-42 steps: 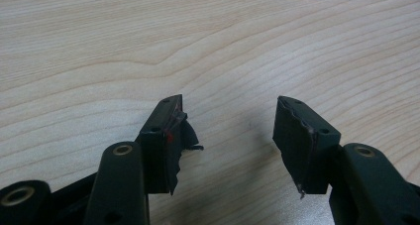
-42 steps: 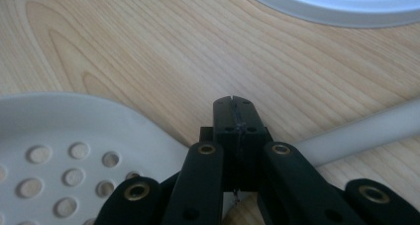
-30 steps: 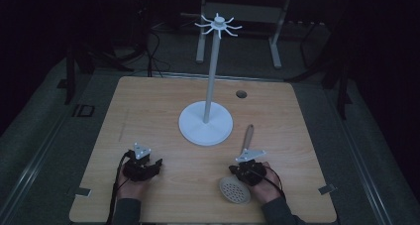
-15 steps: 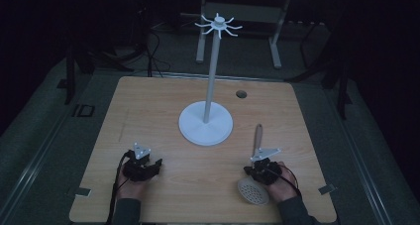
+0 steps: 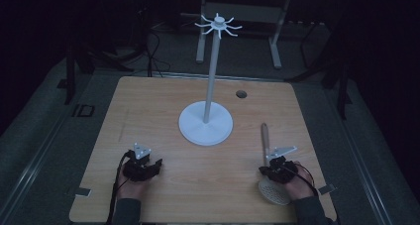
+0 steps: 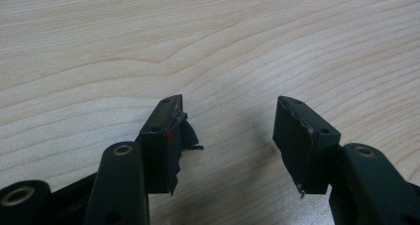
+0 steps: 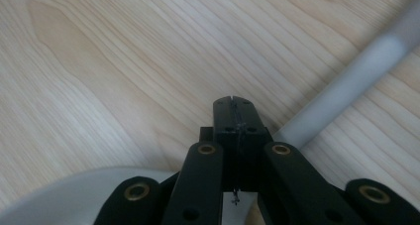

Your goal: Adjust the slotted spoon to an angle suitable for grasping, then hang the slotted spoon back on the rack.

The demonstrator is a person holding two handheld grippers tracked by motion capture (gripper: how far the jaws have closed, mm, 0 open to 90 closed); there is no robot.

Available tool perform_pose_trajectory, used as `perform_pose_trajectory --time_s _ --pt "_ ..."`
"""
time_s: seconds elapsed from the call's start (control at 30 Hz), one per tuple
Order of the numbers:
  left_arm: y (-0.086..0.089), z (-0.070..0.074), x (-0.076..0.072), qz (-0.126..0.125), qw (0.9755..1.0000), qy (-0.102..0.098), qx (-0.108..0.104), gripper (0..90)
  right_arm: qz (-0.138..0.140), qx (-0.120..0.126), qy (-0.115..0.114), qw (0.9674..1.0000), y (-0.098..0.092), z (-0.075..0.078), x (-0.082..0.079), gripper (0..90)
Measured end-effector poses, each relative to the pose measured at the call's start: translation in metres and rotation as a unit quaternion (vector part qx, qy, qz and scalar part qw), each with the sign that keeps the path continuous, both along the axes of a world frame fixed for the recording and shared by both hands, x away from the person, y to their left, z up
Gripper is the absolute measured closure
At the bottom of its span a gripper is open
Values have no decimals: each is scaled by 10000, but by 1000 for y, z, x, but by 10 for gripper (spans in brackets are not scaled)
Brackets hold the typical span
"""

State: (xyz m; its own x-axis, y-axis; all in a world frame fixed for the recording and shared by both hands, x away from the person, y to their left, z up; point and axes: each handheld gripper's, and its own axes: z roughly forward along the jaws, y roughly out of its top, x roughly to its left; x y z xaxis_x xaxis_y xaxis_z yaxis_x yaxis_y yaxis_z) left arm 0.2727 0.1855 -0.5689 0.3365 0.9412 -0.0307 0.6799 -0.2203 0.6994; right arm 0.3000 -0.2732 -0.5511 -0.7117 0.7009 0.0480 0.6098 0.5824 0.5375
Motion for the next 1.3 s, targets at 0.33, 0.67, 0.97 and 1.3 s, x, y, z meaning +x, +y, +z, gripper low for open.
perform_pose_trajectory --time_s 0.33,0.67,0.97,1.3 --pt "-1 -1 0 -3 10000 19 10 460 -215 -74 198 9995 -14 2 3 840" --pt "-1 -1 1 -11 10000 36 11 460 -742 84 -118 9971 -15 21 18 752" --pt "-1 -1 2 -4 10000 38 -12 460 -1257 212 -227 9916 -18 31 38 666" --pt "0 -1 1 -2 10000 27 -23 461 -1659 167 -104 9859 -18 40 59 601"
